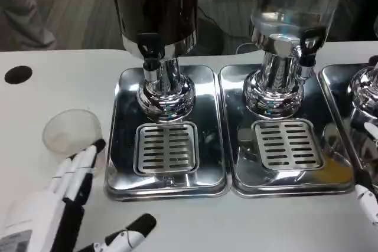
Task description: Grasp the cup under the faucet to collect the drink, then remove the cup.
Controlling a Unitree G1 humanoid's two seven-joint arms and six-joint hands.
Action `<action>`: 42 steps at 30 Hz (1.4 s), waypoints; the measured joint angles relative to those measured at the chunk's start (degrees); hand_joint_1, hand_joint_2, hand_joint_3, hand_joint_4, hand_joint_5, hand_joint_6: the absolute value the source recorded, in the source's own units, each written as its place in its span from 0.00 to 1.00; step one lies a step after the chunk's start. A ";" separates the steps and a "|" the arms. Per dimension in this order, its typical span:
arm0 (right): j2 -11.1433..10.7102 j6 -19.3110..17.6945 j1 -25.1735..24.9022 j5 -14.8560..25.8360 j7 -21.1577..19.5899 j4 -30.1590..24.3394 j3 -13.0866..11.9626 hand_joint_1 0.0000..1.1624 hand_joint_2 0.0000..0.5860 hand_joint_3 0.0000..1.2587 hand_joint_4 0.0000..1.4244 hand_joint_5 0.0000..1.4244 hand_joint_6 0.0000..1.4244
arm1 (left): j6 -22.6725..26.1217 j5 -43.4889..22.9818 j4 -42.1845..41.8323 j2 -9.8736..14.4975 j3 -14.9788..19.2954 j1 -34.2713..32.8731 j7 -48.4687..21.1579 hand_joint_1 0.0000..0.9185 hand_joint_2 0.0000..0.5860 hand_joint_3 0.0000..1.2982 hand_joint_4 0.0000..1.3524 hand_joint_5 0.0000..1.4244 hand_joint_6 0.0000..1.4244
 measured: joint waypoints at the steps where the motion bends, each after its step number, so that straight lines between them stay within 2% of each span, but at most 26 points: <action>1: 0.00 -0.08 -0.05 0.28 0.02 0.04 -0.01 0.26 0.84 0.11 0.00 0.00 0.00 | -0.01 -0.27 0.00 -0.09 0.46 0.02 -0.01 0.00 0.13 0.04 0.00 0.05 0.20; 12: 0.00 -0.74 -0.24 0.84 0.22 1.00 -0.06 0.26 0.84 0.11 0.00 0.00 0.00 | -0.69 -7.00 0.83 -0.61 5.87 0.26 -0.01 0.00 0.10 0.04 0.00 0.07 0.23; 14: 0.00 -0.74 -0.30 0.83 0.42 1.01 0.01 0.26 0.84 0.11 0.00 0.00 0.00 | -1.80 -9.63 2.07 -0.75 7.87 -0.07 -0.01 0.00 0.09 0.05 0.00 0.10 0.25; 17: 0.01 -0.73 -0.48 0.83 0.52 1.01 0.04 0.26 0.84 0.11 0.00 0.00 0.00 | -2.84 -11.52 3.02 -1.03 9.00 -0.24 0.03 0.00 0.07 0.06 0.01 0.11 0.26; 24: 0.42 -0.59 -0.80 0.82 1.16 0.99 0.65 0.26 0.84 0.12 0.00 0.00 0.00 | -3.47 -16.87 6.08 -1.46 16.64 -3.51 0.93 0.01 0.05 0.06 0.01 0.13 0.28; 31: 0.66 -0.57 -0.80 0.88 1.35 1.01 0.71 0.26 0.84 0.12 0.00 0.00 0.00 | -0.85 -17.89 7.49 -1.27 18.38 -7.50 -0.30 0.05 0.06 0.09 0.04 0.16 0.32; 34: 0.65 -0.71 -0.69 1.27 1.38 1.01 0.69 0.26 0.84 0.12 0.00 0.00 0.00 | 1.88 -17.67 8.88 -0.59 18.64 -10.14 -1.38 0.08 0.07 0.10 0.05 0.17 0.33; 42: 0.60 -1.83 -0.12 2.18 1.43 1.19 0.38 0.26 0.84 0.13 0.00 0.00 0.00 | 7.91 -15.17 10.90 0.36 17.12 -15.18 -3.13 0.18 0.08 0.11 0.07 0.20 0.36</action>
